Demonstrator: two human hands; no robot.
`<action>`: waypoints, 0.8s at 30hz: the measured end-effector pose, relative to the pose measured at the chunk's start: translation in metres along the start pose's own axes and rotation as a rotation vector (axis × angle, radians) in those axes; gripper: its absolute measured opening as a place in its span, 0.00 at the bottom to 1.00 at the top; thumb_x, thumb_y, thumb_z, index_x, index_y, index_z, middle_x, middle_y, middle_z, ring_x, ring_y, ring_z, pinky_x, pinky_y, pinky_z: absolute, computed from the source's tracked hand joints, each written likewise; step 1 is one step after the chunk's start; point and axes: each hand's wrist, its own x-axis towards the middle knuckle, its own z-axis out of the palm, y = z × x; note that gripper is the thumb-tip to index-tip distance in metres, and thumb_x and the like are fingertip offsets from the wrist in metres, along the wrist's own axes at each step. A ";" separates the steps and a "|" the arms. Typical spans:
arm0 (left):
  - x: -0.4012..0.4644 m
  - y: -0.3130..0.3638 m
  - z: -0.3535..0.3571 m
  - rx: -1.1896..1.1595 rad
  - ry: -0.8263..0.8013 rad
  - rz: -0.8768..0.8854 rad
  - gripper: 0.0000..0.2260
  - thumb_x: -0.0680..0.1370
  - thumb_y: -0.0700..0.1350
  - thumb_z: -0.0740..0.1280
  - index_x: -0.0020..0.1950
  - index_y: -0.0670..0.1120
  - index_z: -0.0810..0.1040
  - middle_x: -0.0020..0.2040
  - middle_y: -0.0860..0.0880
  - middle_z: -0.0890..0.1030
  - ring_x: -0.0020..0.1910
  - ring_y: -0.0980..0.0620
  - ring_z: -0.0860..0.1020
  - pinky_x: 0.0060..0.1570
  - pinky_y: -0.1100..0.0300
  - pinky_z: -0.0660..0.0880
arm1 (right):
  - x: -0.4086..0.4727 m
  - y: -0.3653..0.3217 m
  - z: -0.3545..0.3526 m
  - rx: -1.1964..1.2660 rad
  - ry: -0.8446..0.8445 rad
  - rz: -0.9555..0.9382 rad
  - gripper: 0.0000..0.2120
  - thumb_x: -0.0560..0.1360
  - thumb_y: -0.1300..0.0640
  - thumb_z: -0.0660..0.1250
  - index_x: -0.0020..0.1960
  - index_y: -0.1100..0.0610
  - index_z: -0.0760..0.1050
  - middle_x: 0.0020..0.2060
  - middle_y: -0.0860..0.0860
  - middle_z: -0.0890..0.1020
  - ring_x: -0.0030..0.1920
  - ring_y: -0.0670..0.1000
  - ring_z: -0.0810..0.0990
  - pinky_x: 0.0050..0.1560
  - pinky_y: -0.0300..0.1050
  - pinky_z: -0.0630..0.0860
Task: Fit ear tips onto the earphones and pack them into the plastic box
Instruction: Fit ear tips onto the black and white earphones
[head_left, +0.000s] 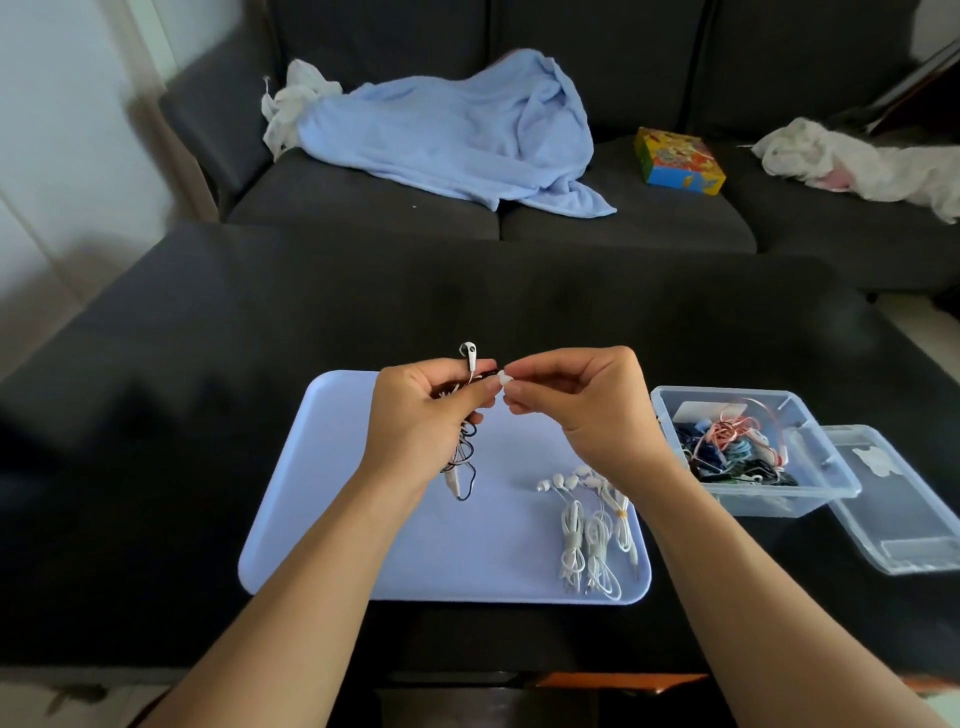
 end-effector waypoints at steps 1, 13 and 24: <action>0.000 -0.001 0.000 0.015 0.006 0.019 0.06 0.75 0.42 0.75 0.49 0.52 0.85 0.36 0.51 0.85 0.33 0.57 0.81 0.36 0.67 0.77 | 0.001 0.002 0.002 -0.045 0.014 -0.019 0.06 0.72 0.64 0.75 0.49 0.60 0.85 0.38 0.52 0.87 0.38 0.50 0.87 0.42 0.35 0.81; 0.004 -0.003 0.001 0.078 -0.012 0.149 0.06 0.76 0.43 0.73 0.47 0.56 0.84 0.36 0.53 0.85 0.33 0.56 0.81 0.37 0.64 0.79 | 0.004 0.004 0.008 0.089 0.097 0.077 0.06 0.72 0.63 0.75 0.49 0.61 0.85 0.37 0.52 0.87 0.39 0.52 0.87 0.42 0.39 0.82; 0.005 -0.008 0.007 -0.044 0.044 0.010 0.05 0.75 0.47 0.74 0.50 0.50 0.86 0.36 0.51 0.84 0.33 0.55 0.80 0.37 0.64 0.78 | 0.001 0.000 0.006 0.426 0.009 0.280 0.14 0.68 0.61 0.72 0.52 0.66 0.83 0.45 0.60 0.87 0.47 0.59 0.87 0.49 0.44 0.84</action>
